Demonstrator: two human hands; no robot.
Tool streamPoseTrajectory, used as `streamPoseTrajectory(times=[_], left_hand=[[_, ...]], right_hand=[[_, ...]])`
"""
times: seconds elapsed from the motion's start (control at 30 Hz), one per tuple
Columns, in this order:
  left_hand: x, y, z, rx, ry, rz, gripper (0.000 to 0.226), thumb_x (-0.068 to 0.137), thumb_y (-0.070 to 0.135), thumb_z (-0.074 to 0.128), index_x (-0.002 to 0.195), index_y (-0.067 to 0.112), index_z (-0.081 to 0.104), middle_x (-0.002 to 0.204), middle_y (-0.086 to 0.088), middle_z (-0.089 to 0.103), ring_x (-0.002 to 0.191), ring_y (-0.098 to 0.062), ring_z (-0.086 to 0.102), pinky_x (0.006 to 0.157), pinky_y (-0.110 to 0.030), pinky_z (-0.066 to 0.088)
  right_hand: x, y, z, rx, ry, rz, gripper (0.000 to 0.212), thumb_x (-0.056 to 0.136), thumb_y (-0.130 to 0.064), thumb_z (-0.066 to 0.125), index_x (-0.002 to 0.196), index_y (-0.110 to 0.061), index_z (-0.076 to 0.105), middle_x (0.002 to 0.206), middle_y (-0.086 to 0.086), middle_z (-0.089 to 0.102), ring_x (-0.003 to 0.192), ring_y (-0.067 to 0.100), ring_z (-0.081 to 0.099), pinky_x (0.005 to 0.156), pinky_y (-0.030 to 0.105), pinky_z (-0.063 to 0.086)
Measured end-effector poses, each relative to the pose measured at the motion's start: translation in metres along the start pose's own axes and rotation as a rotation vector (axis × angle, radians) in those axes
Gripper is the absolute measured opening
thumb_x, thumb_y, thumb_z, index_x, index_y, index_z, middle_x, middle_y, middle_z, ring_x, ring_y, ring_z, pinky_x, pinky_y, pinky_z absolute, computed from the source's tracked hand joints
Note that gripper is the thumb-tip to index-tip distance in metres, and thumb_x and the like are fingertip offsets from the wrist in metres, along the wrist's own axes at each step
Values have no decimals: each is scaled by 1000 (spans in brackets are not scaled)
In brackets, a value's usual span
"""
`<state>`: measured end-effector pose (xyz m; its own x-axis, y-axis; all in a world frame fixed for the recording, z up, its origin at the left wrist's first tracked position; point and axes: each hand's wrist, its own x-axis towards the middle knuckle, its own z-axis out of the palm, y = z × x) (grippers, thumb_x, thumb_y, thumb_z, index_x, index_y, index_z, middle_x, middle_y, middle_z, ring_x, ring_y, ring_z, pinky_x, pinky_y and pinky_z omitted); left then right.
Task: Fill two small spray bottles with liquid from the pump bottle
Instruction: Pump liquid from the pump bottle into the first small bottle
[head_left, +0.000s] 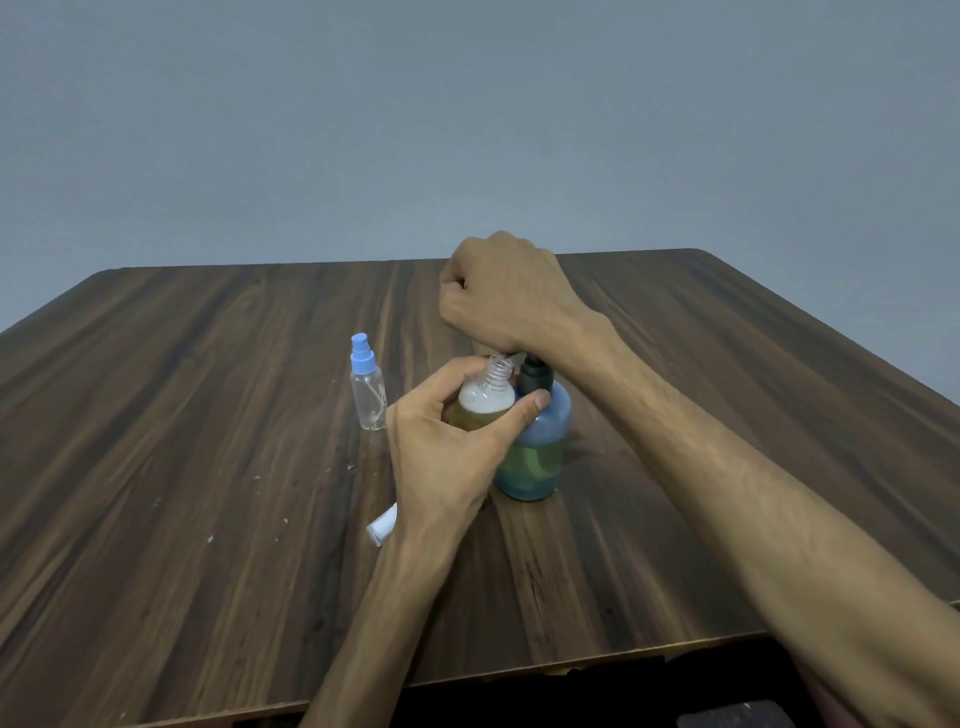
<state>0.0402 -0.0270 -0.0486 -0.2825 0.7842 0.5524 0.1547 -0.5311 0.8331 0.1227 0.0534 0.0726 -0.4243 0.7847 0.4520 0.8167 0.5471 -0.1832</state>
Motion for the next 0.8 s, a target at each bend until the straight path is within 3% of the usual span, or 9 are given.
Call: streamPoseTrajectory(times=[0.23,0.47,0.8], left_hand=[[0,0,1,5,14,-4,36,74,12,102,94,31,80,90,12,82,87,-9,78,81,-30,64],[1,-1,1,11,23,21,32,72,25,100,95,33,79,91,12,82,88,-13,79,82,-34,66],[0,0,2,1,19,-7,34,73,12,103,93,29,80,88,10,81,85,-10,77,80,-37,66]], right_hand=[[-1,-2,-1,-25,46,-10,35,83,-14,53,56,-18,31,53,-2,31,52,18,25,57,32,24],[-1,-1,1,-7,59,-3,32,80,-13,51,56,-18,31,53,-3,30,55,19,25,55,32,23],[1,0,2,1,-8,-44,32,78,-13,51,56,-19,29,53,-3,29,55,19,24,56,32,26]])
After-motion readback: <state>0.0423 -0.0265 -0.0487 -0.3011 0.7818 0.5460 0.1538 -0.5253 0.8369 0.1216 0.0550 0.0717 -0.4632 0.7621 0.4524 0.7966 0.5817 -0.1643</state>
